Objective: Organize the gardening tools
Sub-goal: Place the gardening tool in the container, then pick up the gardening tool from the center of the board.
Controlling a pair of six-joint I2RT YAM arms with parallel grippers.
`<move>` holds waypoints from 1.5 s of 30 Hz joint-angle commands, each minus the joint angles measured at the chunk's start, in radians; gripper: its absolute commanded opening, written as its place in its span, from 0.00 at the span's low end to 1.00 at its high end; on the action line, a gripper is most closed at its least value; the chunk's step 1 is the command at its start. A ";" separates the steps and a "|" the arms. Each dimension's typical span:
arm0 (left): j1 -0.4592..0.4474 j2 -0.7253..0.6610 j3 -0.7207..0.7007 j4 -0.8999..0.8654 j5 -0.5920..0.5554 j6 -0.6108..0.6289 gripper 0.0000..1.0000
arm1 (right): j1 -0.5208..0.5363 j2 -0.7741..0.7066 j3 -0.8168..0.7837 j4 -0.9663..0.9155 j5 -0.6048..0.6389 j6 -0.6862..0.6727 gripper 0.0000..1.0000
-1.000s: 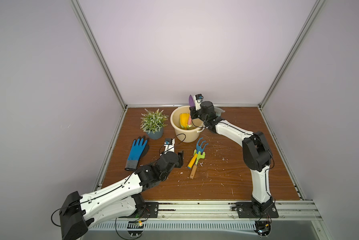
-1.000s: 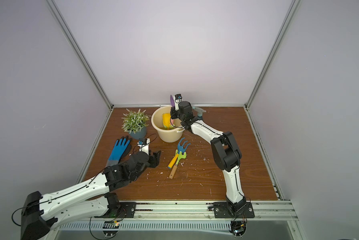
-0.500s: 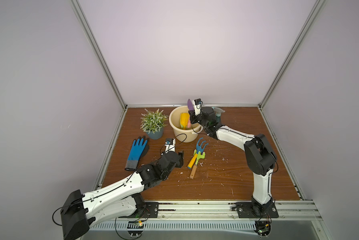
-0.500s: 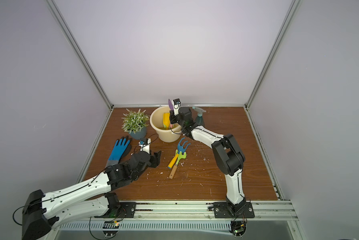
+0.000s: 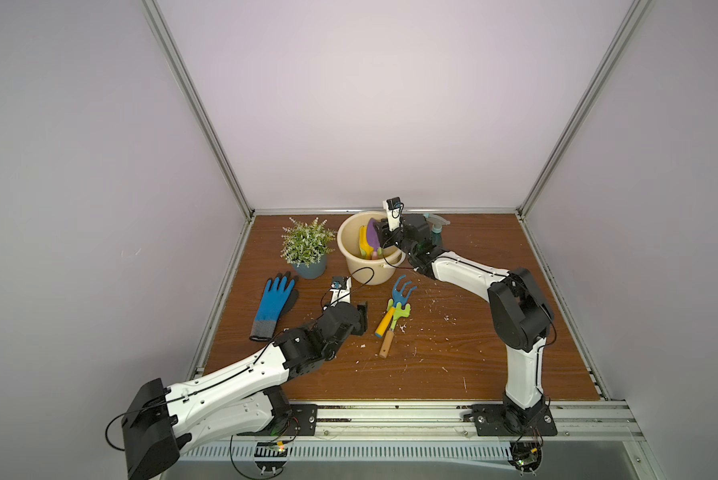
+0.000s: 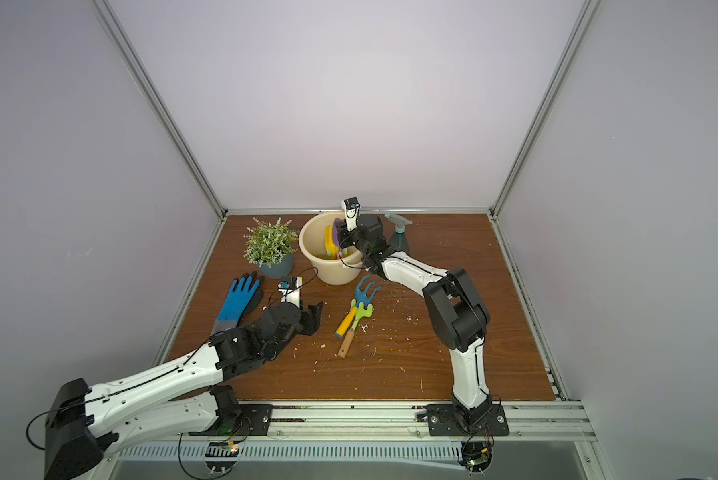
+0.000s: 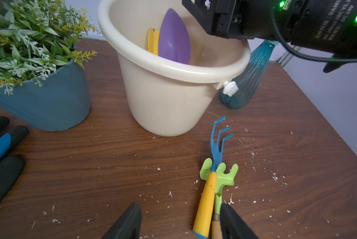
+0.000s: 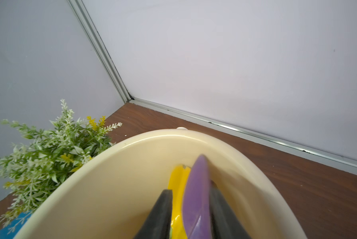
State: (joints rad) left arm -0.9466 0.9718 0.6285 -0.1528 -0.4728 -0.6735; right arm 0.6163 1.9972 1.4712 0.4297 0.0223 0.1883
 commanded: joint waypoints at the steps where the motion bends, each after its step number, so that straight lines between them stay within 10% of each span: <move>1: 0.012 -0.015 -0.010 0.007 -0.008 0.012 0.64 | 0.006 -0.004 0.026 -0.016 0.008 0.018 0.37; 23: 0.012 0.122 0.056 0.093 0.120 0.102 0.73 | 0.002 -0.367 -0.083 -0.197 0.074 -0.006 0.55; 45: -0.006 0.490 0.162 0.076 0.308 0.153 0.53 | -0.022 -1.182 -0.886 -0.354 0.205 0.192 0.55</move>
State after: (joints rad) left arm -0.9459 1.4303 0.7589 -0.0719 -0.1894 -0.5411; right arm 0.5949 0.8703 0.6205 0.1204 0.1833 0.3321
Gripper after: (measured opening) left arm 0.528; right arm 0.546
